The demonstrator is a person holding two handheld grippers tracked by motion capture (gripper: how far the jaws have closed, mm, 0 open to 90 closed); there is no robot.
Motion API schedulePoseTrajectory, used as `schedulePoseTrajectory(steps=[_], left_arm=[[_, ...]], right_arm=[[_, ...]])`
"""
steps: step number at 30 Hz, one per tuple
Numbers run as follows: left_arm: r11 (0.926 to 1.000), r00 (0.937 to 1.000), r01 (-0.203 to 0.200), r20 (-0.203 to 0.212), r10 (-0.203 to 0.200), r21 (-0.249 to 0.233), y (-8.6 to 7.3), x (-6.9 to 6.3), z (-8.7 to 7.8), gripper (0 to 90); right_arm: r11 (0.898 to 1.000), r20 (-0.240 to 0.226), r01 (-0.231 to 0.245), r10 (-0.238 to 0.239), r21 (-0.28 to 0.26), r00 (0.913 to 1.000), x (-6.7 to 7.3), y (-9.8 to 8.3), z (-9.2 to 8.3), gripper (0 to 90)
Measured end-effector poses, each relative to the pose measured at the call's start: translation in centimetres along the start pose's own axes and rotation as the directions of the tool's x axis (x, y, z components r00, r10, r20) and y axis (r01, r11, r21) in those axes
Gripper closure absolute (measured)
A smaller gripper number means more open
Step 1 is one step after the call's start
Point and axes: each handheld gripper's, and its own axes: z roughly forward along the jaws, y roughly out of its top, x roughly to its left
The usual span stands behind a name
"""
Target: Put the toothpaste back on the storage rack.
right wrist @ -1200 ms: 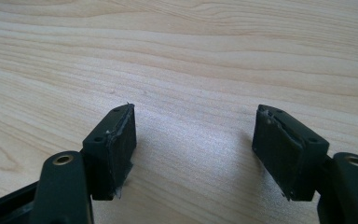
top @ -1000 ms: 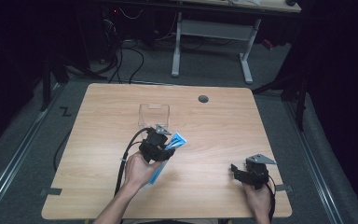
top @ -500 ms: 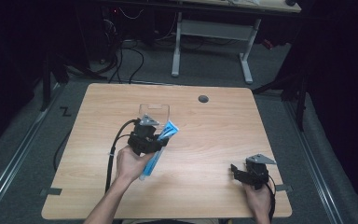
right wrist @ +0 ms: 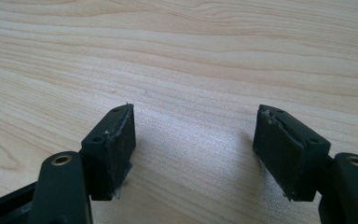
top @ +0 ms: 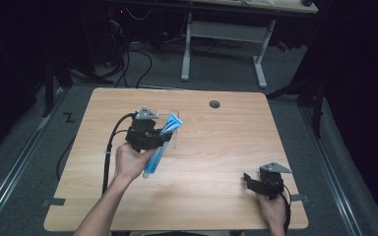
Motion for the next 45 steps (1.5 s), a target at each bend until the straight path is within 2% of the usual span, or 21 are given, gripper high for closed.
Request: schedulePoseTrajectory(steps=[7, 13, 17, 20, 26, 32, 36, 45], left_arm=[[0.9994, 1.0000, -0.007, -0.006, 0.006, -0.034, 1.5, 0.6, 0.1, 71.9], [0.9982, 0.9989, -0.020, -0.045, 0.017, -0.057, 2.9, 1.3, 0.4, 71.8], [0.9968, 0.9984, -0.015, -0.055, 0.011, -0.079, 3.5, 1.9, 0.6, 71.7], [0.9949, 0.9960, -0.034, -0.086, 0.026, -0.094, 4.0, 2.0, 0.6, 71.8], [0.9914, 0.9964, -0.012, -0.085, 0.001, -0.130, 4.8, 2.9, 0.9, 71.9], [0.9895, 0.9942, -0.014, -0.108, -0.001, -0.144, 5.7, 3.3, 1.4, 72.0], [0.9848, 0.9923, -0.014, -0.124, -0.007, -0.173, 6.5, 3.7, 2.1, 72.0], [0.9794, 0.9885, -0.017, -0.151, -0.014, -0.201, 6.9, 4.5, 3.4, 71.9]], right_arm=[[1.000, 0.000, 0.000, 0.000, 0.000, 1.0000, 0.0, 0.0, 0.0, 29.7], [1.000, 0.000, 0.000, 0.000, 0.000, 1.0000, 0.0, 0.0, 0.0, 29.7], [1.000, 0.000, 0.000, 0.000, 0.000, 1.0000, 0.0, 0.0, 0.0, 29.7], [1.000, 0.000, 0.000, 0.000, 0.000, 1.0000, 0.0, 0.0, 0.0, 29.7], [1.000, 0.000, 0.000, 0.000, 0.000, 1.0000, 0.0, 0.0, 0.0, 29.7], [1.000, 0.000, 0.000, 0.000, 0.000, 1.0000, 0.0, 0.0, 0.0, 29.7], [1.000, 0.000, 0.000, 0.000, 0.000, 1.0000, 0.0, 0.0, 0.0, 29.7], [1.000, -0.001, -0.001, 0.001, 0.001, 1.0000, 0.0, 0.0, 0.0, 29.7]])
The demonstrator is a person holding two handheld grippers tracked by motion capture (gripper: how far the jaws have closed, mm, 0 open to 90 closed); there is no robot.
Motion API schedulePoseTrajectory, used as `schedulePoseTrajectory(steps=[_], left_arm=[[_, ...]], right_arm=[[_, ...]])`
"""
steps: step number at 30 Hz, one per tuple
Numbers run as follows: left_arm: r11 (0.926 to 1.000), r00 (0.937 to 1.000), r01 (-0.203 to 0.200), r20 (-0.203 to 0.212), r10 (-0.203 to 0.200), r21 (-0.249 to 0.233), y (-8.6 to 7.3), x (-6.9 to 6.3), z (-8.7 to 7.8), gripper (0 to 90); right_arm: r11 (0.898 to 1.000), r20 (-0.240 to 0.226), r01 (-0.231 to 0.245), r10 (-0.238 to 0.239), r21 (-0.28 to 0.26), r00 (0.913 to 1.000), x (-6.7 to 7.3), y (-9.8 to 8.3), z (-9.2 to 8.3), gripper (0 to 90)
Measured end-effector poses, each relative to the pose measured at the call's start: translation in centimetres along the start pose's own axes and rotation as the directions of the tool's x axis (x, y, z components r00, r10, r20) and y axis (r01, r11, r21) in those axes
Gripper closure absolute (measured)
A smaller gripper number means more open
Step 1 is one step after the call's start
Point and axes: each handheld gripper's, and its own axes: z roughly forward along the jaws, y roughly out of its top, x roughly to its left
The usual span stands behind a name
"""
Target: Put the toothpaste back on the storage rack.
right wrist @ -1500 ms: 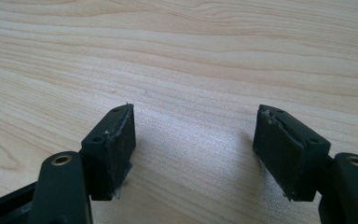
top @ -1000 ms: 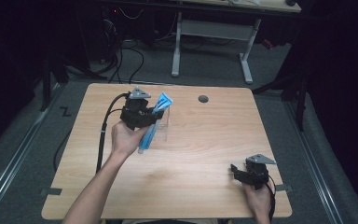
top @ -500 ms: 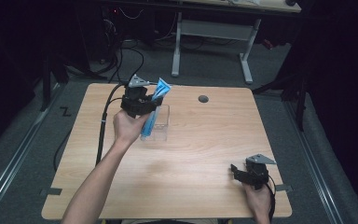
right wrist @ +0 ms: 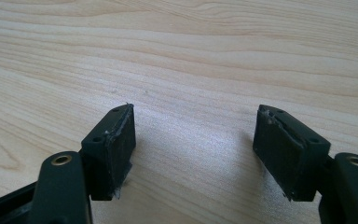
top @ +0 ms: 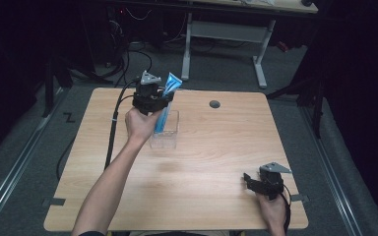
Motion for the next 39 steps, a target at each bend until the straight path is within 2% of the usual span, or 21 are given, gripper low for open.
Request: schedulePoseTrajectory(steps=[3, 4, 5, 7, 11, 16, 21, 30, 39], left_arm=[[0.9999, 0.9998, 0.014, -0.014, -0.014, -0.003, -0.1, 0.2, 0.6, 71.8], [1.0000, 0.9997, 0.006, -0.025, -0.006, -0.004, -0.2, 0.2, 0.8, 71.8], [0.9998, 0.9987, -0.019, -0.048, 0.019, -0.003, -0.3, 0.1, 1.0, 71.7], [0.9996, 0.9979, -0.026, -0.059, 0.026, -0.007, -0.4, 0.1, 1.2, 71.6], [0.9998, 0.9981, -0.008, -0.061, 0.007, -0.019, -0.7, 0.4, 1.5, 71.4], [1.0000, 0.9970, 0.000, -0.077, 0.000, -0.009, -1.1, 0.9, 2.1, 71.0], [1.0000, 0.9961, -0.004, -0.088, 0.004, 0.002, -1.5, 1.2, 2.5, 70.6], [0.9999, 0.9965, -0.005, -0.083, 0.006, 0.012, -2.0, 1.3, 3.0, 70.3], [0.9985, 0.9956, 0.000, -0.094, 0.005, 0.055, -2.5, 1.5, 3.5, 70.0]], right_arm=[[1.000, -0.001, 0.000, 0.000, 0.000, 1.0000, 0.0, 0.0, 0.0, 29.7], [1.000, -0.001, 0.000, 0.000, 0.000, 1.0000, 0.0, 0.0, 0.0, 29.7], [1.000, -0.001, 0.002, -0.002, 0.000, 1.0000, 0.0, 0.0, 0.0, 29.7], [1.000, -0.001, 0.002, -0.002, 0.000, 1.0000, 0.0, 0.0, 0.0, 29.7], [1.000, -0.003, 0.004, -0.004, 0.000, 1.0000, 0.0, 0.0, 0.0, 29.7], [1.000, -0.003, 0.003, -0.003, 0.000, 1.0000, 0.0, 0.0, 0.0, 29.7], [1.000, -0.004, 0.002, -0.002, 0.000, 1.0000, 0.0, 0.0, 0.0, 29.7], [1.000, -0.004, 0.002, -0.002, 0.000, 1.0000, 0.0, 0.0, 0.0, 29.7], [1.000, -0.004, 0.004, -0.004, -0.001, 1.0000, 0.0, 0.0, 0.0, 29.7]])
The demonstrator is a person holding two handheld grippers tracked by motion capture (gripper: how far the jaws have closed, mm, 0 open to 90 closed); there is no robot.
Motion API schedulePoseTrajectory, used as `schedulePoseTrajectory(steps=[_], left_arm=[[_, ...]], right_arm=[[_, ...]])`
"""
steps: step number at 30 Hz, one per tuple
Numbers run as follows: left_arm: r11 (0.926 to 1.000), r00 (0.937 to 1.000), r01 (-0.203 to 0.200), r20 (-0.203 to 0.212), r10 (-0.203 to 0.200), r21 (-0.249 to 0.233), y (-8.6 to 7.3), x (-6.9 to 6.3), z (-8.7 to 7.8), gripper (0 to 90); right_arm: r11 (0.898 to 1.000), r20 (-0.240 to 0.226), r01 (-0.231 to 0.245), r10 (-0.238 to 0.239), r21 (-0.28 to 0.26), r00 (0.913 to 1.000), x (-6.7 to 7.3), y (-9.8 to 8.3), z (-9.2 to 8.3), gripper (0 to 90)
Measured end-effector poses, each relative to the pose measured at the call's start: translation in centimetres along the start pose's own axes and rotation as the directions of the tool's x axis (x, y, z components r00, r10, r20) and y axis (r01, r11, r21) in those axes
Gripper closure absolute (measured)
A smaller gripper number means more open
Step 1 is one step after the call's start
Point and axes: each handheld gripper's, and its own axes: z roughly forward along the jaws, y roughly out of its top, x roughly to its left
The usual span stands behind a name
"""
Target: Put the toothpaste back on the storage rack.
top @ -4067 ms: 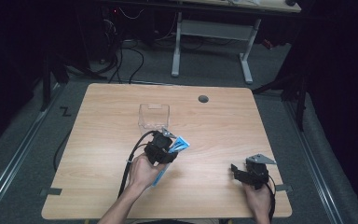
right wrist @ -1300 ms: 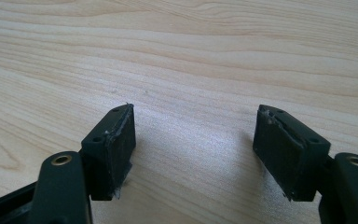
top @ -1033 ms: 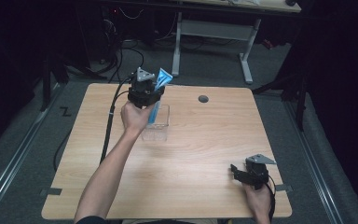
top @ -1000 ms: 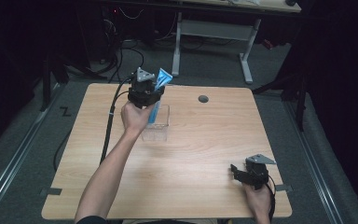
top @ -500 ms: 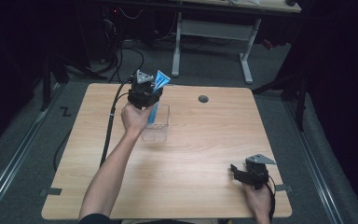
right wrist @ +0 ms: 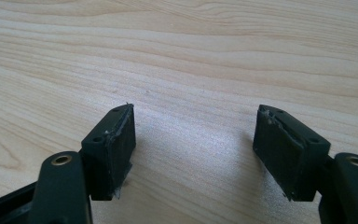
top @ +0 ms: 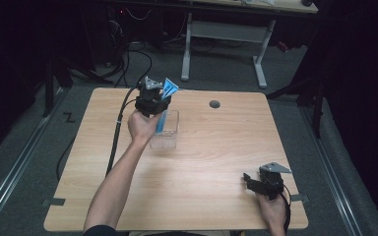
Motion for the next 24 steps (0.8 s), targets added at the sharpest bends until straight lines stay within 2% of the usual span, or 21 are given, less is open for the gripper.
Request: schedulePoseTrajectory(steps=[8, 11, 15, 24], left_arm=[[0.9994, 0.9999, -0.008, -0.008, 0.008, 0.035, -0.4, 0.0, 0.3, 69.7], [0.9991, 0.9999, 0.001, -0.011, 0.000, 0.044, -0.7, 0.1, 0.4, 69.7], [0.9979, 0.9998, -0.011, -0.014, 0.012, 0.064, -0.9, 0.1, 0.5, 69.7], [0.9971, 0.9999, -0.004, -0.010, 0.005, 0.076, -1.3, 0.3, 0.5, 69.7]], right_arm=[[1.000, 0.000, -0.001, 0.001, 0.000, 1.0000, 0.0, 0.0, 0.0, 29.7], [1.000, 0.001, -0.002, 0.002, 0.001, 1.0000, 0.0, 0.0, 0.0, 29.7], [1.000, 0.000, -0.001, 0.001, 0.000, 1.0000, 0.0, 0.0, 0.0, 29.7], [1.000, 0.000, -0.002, 0.002, 0.001, 1.0000, 0.0, 0.0, 0.0, 29.7]])
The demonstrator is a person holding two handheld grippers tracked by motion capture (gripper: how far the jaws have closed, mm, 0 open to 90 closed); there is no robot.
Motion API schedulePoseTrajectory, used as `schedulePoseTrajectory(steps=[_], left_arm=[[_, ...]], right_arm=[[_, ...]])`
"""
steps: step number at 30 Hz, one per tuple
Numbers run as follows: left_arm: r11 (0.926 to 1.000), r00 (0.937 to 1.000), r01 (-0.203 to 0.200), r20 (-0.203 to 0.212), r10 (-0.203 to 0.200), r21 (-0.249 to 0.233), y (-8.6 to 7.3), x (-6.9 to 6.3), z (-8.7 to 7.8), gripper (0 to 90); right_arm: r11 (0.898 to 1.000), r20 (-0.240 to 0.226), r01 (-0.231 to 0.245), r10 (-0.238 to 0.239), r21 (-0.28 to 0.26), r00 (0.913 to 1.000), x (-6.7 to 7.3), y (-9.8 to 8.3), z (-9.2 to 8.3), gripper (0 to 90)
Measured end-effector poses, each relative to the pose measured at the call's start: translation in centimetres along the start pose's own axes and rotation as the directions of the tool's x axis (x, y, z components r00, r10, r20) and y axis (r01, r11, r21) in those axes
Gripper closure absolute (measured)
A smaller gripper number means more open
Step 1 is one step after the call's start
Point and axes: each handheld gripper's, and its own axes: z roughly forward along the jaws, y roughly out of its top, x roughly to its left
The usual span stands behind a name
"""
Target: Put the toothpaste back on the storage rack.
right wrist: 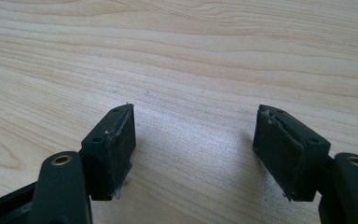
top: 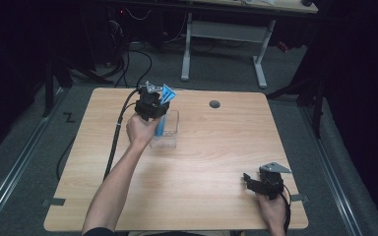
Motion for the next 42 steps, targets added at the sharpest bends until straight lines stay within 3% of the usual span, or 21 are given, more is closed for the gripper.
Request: schedulePoseTrajectory(steps=[10, 42], left_arm=[[0.9998, 0.9998, 0.018, -0.001, -0.018, 0.009, -0.8, 0.4, 0.1, 69.7], [0.9985, 1.0000, 0.007, -0.005, -0.007, 0.054, -2.2, 0.4, 0.8, 69.2]], right_arm=[[1.000, 0.000, 0.000, 0.000, 0.000, 1.0000, 0.0, 0.0, 0.0, 29.7], [1.000, 0.001, 0.000, 0.000, 0.000, 1.0000, 0.0, 0.0, 0.0, 29.7]])
